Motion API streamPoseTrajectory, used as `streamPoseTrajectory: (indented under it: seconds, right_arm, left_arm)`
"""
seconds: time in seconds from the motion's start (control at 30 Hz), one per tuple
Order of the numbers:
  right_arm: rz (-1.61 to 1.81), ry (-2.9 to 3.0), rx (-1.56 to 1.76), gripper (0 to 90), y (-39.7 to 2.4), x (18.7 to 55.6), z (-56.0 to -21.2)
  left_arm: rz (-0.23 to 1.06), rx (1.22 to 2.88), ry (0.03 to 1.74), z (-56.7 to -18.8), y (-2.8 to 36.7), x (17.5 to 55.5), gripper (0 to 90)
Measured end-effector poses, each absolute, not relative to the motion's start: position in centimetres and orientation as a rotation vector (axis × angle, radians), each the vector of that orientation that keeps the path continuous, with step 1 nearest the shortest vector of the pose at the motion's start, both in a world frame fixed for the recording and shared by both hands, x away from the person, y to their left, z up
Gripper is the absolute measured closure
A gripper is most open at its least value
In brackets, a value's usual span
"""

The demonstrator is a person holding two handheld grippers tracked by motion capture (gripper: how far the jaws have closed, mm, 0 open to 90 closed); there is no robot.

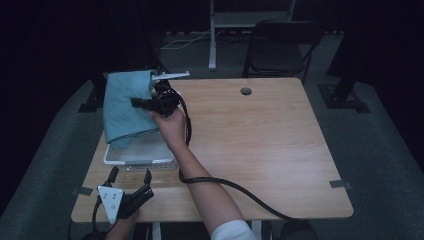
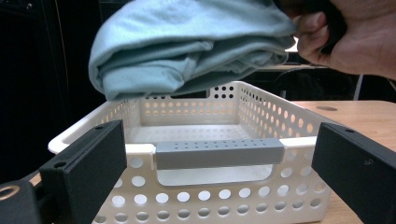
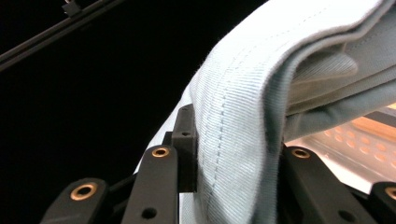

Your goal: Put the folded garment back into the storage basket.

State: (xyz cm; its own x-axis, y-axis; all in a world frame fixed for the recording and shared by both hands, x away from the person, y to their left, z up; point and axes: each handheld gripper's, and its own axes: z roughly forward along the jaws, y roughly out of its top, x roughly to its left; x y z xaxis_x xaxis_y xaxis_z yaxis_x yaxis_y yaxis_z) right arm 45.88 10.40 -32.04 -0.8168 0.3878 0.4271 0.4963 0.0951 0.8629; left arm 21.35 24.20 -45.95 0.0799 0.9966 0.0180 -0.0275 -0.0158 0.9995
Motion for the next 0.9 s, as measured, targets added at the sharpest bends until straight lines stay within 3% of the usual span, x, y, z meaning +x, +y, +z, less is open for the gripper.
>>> streamPoseTrajectory:
  seconds: [0.9]
  right_arm:
    - [-1.675, -2.205, -1.104, 70.1, 10.5, 47.5, -37.0]
  left_arm:
    - [1.173, 1.24, 1.12, -46.0, 24.2, 21.3, 4.5]
